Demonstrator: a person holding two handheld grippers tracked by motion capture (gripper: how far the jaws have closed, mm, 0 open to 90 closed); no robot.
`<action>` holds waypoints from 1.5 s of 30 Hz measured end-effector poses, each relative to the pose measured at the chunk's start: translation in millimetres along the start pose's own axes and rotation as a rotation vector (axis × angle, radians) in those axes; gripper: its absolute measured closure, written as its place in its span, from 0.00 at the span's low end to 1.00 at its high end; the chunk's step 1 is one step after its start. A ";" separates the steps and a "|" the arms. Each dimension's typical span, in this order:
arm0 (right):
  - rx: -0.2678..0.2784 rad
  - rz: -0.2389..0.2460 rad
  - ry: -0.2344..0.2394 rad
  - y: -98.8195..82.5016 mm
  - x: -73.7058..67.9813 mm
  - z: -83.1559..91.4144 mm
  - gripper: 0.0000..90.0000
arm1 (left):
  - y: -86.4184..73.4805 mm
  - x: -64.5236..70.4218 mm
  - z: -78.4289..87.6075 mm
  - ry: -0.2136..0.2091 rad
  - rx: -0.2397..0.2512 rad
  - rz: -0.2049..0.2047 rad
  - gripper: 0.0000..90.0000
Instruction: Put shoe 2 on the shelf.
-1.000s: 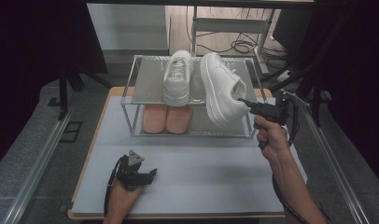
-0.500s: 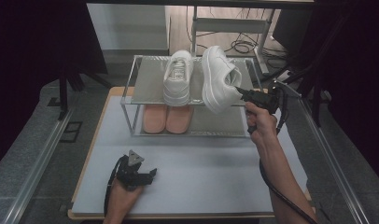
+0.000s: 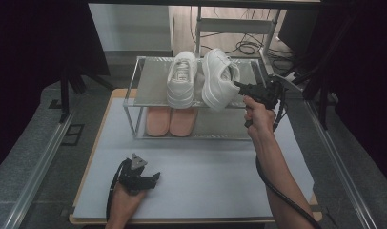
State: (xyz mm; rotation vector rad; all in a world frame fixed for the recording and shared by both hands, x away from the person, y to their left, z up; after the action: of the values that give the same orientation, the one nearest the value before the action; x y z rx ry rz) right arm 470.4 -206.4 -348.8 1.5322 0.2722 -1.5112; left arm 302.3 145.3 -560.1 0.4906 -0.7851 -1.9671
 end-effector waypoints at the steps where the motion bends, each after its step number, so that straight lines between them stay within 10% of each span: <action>1: 0.000 0.004 -0.003 0.1 -1.0 -1.0 0.84 | 0.0 0.0 0.0 0.000 0.000 0.001 0.19; 32: 0.033 0.049 0.004 -12.5 -23.6 -25.5 0.72 | -0.1 -0.2 0.3 -0.002 -0.004 -0.002 0.19; 45: 0.030 -0.001 0.040 -12.8 -24.5 -34.2 0.71 | -0.1 0.1 0.3 -0.001 -0.003 0.000 0.19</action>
State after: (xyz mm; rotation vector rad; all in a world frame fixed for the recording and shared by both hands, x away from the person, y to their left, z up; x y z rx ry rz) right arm 478.8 -164.1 -339.8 1.5875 0.2744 -1.4924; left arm 301.9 145.4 -560.0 0.4877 -0.7830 -1.9686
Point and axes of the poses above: each handheld gripper's, and its own axes: z roughly backward along the jaws, y roughly out of its top, x roughly to its right, the point moved 5 cm from there along -z, roughly forward along the jaws, and after that the axes turned 3 degrees about y, right-handed, at the moved point
